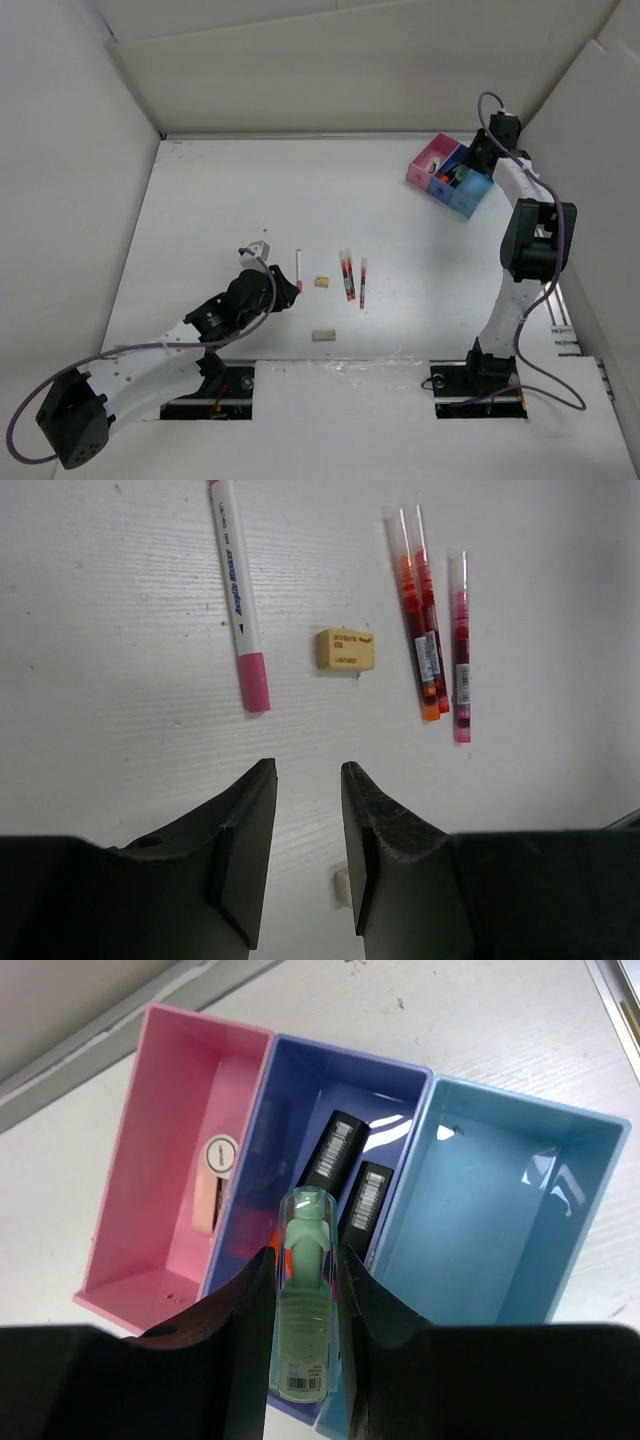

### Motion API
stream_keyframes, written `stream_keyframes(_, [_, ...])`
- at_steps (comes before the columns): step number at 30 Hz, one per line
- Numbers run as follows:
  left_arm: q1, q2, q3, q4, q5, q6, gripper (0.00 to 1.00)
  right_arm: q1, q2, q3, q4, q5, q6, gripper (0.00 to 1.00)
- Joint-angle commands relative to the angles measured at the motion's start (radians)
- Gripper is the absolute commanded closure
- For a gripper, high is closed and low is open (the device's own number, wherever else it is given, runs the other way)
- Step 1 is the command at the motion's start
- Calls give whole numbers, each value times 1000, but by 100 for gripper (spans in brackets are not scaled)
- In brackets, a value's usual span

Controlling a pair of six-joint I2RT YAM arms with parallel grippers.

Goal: Sort the stationery into containers
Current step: Place the stationery in the storage box.

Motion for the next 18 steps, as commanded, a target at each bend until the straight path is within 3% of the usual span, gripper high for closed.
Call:
stream_keyframes(1, [-4, 19, 46, 45, -3, 28, 71, 5, 0, 72, 27, -42, 6, 72])
stream_keyframes(3, [-4, 45, 64, 45, -3, 28, 71, 5, 20, 97, 27, -42, 6, 71])
stream_keyframes(11, [-4, 111, 118, 26, -41, 37, 71, 5, 22, 115, 10, -42, -3, 49])
stream_keyframes(16, [-4, 112, 118, 26, -50, 37, 71, 28, -75, 37, 10, -42, -24, 54])
stream_keyframes(18, [-4, 112, 127, 17, -61, 37, 71, 72, -170, -22, 10, -30, -37, 69])
